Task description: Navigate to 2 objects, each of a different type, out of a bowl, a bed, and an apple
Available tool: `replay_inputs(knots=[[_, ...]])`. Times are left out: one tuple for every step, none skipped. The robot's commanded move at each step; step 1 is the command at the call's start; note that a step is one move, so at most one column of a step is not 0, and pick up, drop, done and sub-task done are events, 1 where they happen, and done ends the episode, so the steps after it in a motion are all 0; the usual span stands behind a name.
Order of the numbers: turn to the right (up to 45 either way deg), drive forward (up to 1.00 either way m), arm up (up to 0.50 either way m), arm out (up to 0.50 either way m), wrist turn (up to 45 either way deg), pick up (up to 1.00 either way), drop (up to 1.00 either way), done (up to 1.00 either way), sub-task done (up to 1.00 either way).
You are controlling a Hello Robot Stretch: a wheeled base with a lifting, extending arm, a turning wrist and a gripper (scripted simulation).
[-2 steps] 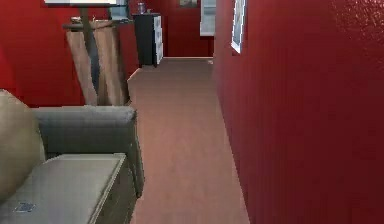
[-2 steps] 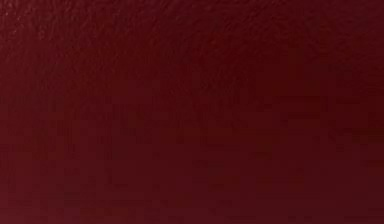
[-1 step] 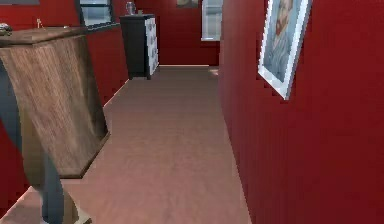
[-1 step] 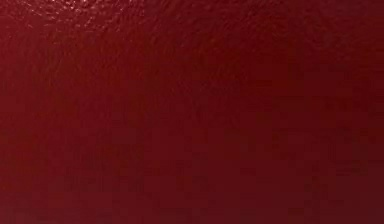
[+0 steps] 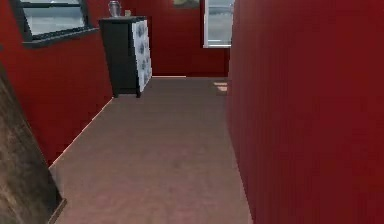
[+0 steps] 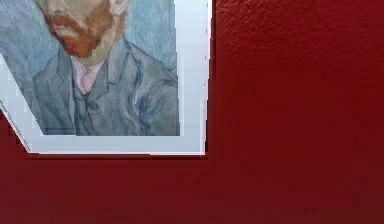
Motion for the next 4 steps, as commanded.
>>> replay_inputs(knots=[[3.0,0.00,0.00,0.00,0.0,0.00,0.00,0.00,0.00],[0.0,1.00,0.00,0.00,0.0,0.00,0.00,0.00,0.00],[0.0,1.00,0.00,0.00,0.0,0.00,0.00,0.00,0.00],[0.0,0.80,0.00,0.00,0.0,0.00,0.00,0.00,0.00]])
